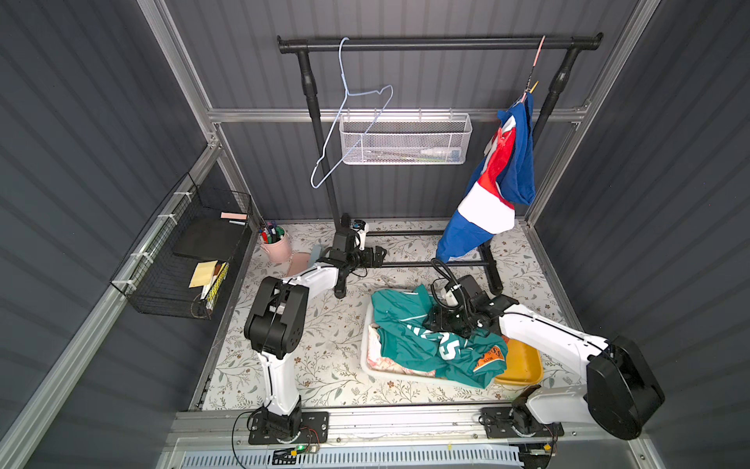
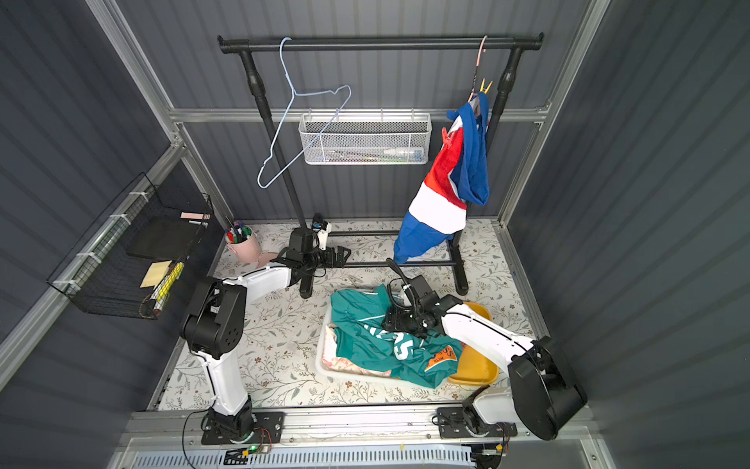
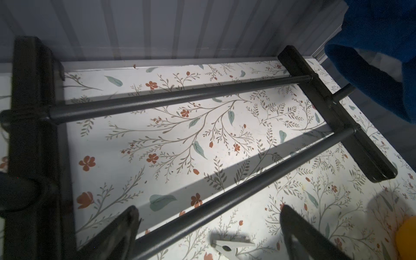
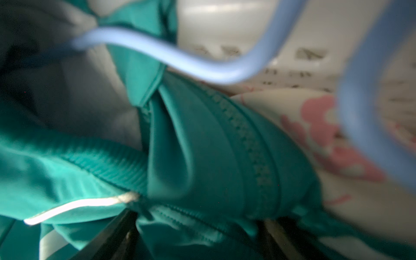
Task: Remove the clothespins securing jackets to the hanger
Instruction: Move the clothespin to the center of the board.
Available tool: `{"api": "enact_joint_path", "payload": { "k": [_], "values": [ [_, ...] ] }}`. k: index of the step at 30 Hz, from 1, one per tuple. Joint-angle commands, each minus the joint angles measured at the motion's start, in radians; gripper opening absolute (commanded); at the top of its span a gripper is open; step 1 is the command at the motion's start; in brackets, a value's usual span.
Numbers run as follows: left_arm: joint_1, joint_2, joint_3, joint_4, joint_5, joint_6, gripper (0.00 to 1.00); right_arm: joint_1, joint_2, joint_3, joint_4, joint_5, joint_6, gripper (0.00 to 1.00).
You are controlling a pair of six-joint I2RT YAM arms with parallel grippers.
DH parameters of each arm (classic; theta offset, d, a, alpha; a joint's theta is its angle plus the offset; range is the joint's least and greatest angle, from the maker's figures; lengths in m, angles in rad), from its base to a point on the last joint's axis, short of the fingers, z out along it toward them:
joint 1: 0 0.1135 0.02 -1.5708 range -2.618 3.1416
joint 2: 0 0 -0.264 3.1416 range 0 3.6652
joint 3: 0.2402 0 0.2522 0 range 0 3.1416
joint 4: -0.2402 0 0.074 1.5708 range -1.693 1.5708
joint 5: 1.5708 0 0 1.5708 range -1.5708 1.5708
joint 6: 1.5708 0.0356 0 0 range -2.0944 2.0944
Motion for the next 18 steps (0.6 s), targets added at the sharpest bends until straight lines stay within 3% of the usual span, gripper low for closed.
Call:
{"api": "enact_joint_path", "payload": {
  "k": [1,8,12,18],
  "values": [
    [-0.005,0.03,0.028,0.03,0.068,-0.015,0.99,-0.073,0.026,-0.064,-0.158,0.069,-0.009,0.84],
    [-0.005,-0.014,0.018,0.062,0.068,0.004,0.99,-0.089,-0.022,-0.057,-0.087,0.024,0.0,0.84],
    [-0.005,-0.057,0.012,0.066,0.143,0.01,0.99,-0.089,-0.029,-0.054,-0.062,0.001,0.011,0.84],
    [-0.005,-0.213,-0.059,0.035,0.144,0.02,0.99,-0.036,0.005,-0.005,-0.052,0.017,-0.035,0.83]
  ]
}}
